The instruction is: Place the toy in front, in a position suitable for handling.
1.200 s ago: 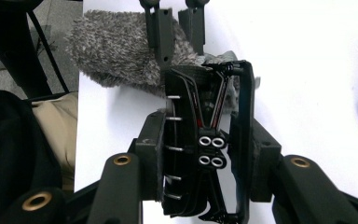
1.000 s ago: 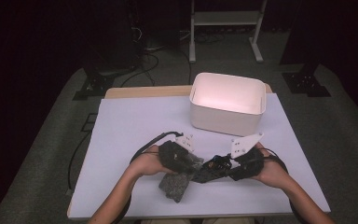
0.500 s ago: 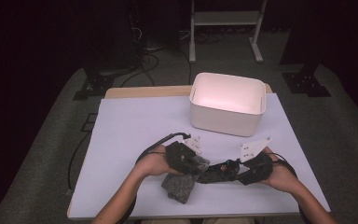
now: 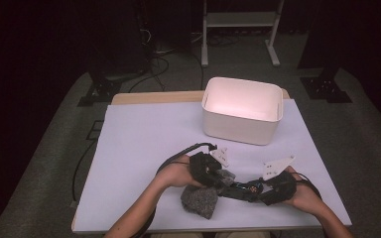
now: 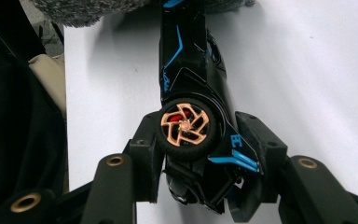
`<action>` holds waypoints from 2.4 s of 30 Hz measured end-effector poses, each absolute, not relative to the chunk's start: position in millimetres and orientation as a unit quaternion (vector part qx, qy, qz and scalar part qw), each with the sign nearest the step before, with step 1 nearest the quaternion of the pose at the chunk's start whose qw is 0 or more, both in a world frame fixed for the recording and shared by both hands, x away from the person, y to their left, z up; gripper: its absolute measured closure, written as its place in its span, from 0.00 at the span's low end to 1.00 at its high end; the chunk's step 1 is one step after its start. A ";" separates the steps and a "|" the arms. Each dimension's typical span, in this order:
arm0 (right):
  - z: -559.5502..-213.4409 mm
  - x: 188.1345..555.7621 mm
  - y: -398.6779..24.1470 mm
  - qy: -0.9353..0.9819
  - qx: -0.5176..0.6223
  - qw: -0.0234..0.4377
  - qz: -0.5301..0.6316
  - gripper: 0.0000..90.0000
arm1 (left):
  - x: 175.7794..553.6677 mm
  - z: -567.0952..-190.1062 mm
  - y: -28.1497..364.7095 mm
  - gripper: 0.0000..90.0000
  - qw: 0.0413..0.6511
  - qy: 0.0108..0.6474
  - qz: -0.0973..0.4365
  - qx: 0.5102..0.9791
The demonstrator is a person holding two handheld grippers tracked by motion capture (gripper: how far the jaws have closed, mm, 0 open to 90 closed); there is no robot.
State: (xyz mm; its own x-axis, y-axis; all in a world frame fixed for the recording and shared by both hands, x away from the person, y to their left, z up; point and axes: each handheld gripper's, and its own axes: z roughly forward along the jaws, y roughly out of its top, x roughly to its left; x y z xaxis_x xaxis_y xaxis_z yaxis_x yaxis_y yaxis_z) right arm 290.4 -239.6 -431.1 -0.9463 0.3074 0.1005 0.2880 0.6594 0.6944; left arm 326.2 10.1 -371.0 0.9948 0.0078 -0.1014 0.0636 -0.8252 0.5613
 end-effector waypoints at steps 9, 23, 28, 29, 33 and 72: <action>-423.4 297.9 -208.6 0.929 0.125 0.023 0.347 0.53 | 324.5 -369.7 13.5 0.87 0.302 0.020 -0.052 0.952; -423.8 312.0 -187.0 0.936 0.098 0.011 0.338 0.62 | 333.9 -365.6 63.2 0.89 0.346 0.064 -0.063 0.934; -420.0 320.4 -173.9 0.937 0.079 0.022 0.340 0.62 | 337.1 -358.1 86.4 0.89 0.353 0.083 -0.052 0.930; -419.6 321.8 -171.7 0.939 0.075 0.024 0.336 0.62 | 337.9 -356.6 90.8 0.89 0.354 0.087 -0.049 0.930; -424.6 326.1 -168.4 0.940 0.072 0.015 0.333 0.62 | 338.9 -356.2 103.1 0.89 0.354 0.100 -0.045 0.929; -422.1 308.2 -171.3 0.923 0.130 -0.033 0.360 0.38 | 317.7 -387.1 71.5 0.88 0.327 0.050 -0.091 0.939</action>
State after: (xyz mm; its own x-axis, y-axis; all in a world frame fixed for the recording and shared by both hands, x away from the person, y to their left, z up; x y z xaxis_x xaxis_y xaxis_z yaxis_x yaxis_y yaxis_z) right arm 308.2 -171.3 -422.1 -0.9643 0.2156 0.1537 0.2627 0.7066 0.6570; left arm 317.7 71.5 -387.1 0.9784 0.0341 -0.2040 0.1533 -0.7818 0.6044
